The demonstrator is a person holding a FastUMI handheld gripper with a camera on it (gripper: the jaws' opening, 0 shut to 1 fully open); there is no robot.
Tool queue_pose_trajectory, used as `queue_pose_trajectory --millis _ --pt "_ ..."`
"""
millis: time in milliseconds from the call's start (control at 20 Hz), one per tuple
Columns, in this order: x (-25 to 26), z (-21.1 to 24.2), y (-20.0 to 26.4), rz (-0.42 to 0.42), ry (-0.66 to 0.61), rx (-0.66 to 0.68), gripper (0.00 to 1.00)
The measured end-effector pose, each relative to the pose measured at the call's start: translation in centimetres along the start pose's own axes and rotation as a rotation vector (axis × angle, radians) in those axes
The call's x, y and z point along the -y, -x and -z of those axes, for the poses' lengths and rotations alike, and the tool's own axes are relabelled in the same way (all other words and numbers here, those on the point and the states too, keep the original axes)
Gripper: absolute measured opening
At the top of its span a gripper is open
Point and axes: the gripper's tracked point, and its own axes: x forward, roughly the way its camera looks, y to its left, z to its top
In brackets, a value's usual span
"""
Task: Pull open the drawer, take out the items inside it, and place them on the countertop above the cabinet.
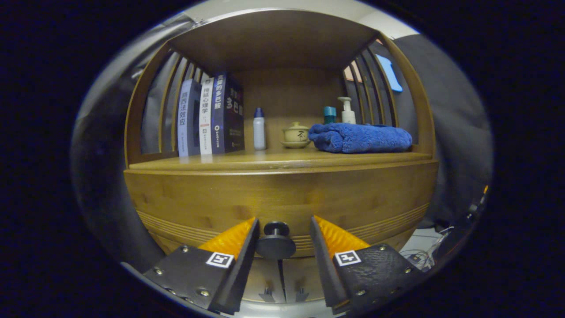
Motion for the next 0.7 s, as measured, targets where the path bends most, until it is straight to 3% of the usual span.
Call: queue_pose_trajectory --millis 250,350,550,700 --pt "-0.6 0.1 -0.1 0.018 0.047 0.012 0.41" --pt "-1.0 0.2 0.2 0.013 -0.026 -0.006 0.39" --pt "-0.6 0.5 0.9 0.015 0.032 -0.051 0.32" --pt "-0.9 0.5 1.5 -0.022 -0.023 -0.04 0.3"
